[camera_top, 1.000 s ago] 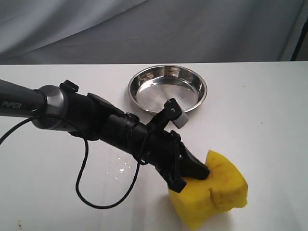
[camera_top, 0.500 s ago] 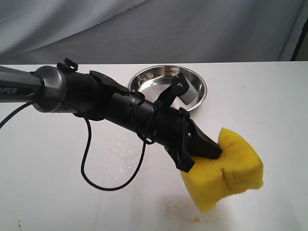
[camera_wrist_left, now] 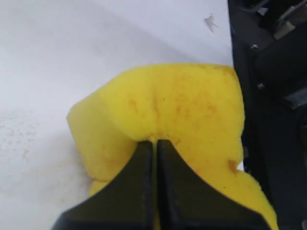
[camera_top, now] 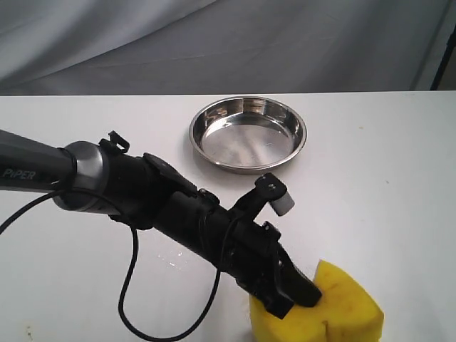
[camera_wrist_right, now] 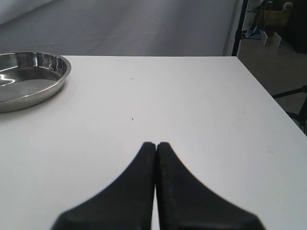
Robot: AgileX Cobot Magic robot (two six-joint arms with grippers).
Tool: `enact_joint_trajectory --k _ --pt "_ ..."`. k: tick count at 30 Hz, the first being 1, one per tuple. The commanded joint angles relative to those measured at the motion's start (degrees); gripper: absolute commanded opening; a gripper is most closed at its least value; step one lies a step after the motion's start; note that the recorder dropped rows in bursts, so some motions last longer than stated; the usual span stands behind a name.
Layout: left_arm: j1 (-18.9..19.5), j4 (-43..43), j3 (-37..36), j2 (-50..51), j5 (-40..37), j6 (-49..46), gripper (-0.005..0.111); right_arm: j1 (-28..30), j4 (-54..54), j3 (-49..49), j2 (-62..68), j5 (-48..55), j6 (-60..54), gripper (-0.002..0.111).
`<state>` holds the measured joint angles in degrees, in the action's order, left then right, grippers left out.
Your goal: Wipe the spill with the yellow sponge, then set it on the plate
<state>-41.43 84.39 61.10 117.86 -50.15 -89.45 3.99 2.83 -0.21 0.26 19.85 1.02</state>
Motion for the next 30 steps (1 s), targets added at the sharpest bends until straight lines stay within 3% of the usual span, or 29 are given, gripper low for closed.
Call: enact_joint_trajectory --k 1,9,14,19,30 --pt "-0.28 2.07 -0.64 -0.17 1.55 4.59 0.000 -0.04 -0.25 0.21 -0.26 -0.24 -0.59 0.000" --pt "-4.44 3.49 -0.73 6.48 0.64 5.83 0.000 -0.04 -0.25 0.21 -0.26 -0.24 -0.59 0.000" --pt "-4.02 0.85 0.43 6.72 2.67 10.19 0.000 -0.04 -0.25 0.21 -0.26 -0.24 -0.59 0.000" --pt "-1.83 -8.01 2.65 6.72 5.33 20.86 0.000 -0.04 -0.25 0.21 -0.26 -0.24 -0.59 0.000" --pt "6.13 -11.49 3.93 6.72 3.90 23.99 0.000 -0.04 -0.25 0.21 -0.26 -0.24 -0.59 0.000"
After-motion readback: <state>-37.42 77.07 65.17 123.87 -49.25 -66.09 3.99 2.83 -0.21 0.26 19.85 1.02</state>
